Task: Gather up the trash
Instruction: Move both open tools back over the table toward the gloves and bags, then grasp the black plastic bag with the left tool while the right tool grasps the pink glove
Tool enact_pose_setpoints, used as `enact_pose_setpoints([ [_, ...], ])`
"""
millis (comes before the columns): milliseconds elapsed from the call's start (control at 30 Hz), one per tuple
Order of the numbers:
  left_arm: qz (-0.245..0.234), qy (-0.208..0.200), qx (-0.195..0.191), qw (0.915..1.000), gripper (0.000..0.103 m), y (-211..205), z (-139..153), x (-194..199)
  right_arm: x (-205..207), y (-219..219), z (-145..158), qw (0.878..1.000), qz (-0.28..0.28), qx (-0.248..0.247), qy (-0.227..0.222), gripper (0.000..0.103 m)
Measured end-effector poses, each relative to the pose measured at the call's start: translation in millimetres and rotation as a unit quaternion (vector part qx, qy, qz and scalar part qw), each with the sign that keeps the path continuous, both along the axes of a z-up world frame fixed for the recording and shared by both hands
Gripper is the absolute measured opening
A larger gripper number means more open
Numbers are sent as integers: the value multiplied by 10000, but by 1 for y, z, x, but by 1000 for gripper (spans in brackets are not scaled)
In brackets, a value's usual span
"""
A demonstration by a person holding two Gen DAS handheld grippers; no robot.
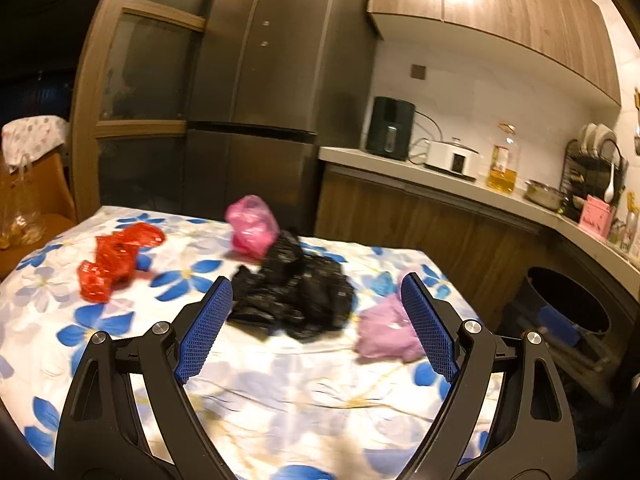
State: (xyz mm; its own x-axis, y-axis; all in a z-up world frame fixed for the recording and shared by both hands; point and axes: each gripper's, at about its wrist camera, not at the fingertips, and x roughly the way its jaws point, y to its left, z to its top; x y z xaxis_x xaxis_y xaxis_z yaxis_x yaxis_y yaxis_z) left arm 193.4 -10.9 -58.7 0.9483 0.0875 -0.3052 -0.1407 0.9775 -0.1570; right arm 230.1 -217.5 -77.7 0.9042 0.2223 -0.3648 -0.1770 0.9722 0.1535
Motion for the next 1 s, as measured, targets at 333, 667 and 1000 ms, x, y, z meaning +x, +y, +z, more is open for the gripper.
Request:
enact_pose_setpoints([
  [333, 362, -5, 14, 9993, 85, 40, -1, 9, 36, 48, -20, 9988, 248, -221, 352, 68],
  [667, 334, 66, -42, 9994, 85, 51, -10, 36, 61, 63, -48, 9926, 405, -466, 1045, 38],
  [1000, 83, 242, -168, 9995, 85, 42, -22, 51, 53, 70, -45, 9916, 798, -439, 915, 4],
])
